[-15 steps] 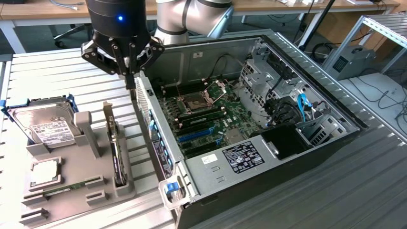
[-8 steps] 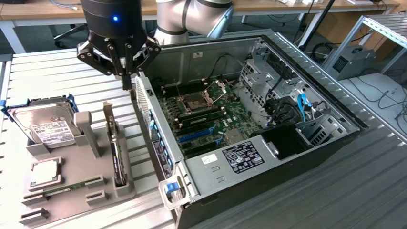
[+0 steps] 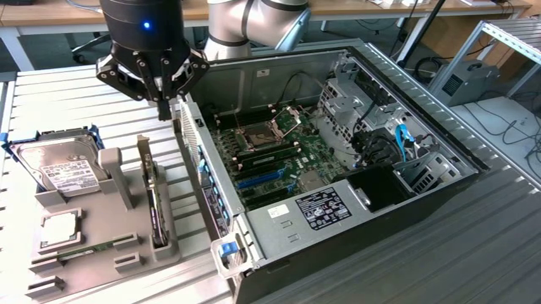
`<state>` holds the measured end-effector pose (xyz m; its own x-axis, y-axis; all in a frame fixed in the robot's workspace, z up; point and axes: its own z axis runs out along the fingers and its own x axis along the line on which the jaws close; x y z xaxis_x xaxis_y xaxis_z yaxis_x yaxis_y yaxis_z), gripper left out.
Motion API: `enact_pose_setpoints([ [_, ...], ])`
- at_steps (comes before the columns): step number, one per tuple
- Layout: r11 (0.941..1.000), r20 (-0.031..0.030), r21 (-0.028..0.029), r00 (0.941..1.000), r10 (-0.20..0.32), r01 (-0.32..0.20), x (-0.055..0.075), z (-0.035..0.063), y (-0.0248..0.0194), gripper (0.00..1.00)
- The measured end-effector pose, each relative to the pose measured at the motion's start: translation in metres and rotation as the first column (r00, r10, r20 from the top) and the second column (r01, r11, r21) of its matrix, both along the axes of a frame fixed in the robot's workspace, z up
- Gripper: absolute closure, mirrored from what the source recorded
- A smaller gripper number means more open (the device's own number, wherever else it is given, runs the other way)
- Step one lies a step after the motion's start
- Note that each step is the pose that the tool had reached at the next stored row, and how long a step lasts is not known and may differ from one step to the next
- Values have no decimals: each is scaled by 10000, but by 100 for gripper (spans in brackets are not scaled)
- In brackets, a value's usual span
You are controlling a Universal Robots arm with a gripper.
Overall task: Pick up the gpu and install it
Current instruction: 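Reach for the gpu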
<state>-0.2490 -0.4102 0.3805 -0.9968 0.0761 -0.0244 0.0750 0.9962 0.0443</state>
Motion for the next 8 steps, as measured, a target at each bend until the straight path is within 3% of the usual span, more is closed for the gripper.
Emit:
enact_pose_setpoints([
  [8,10000,0,0,10000,-1,1,-31,0,0,89],
])
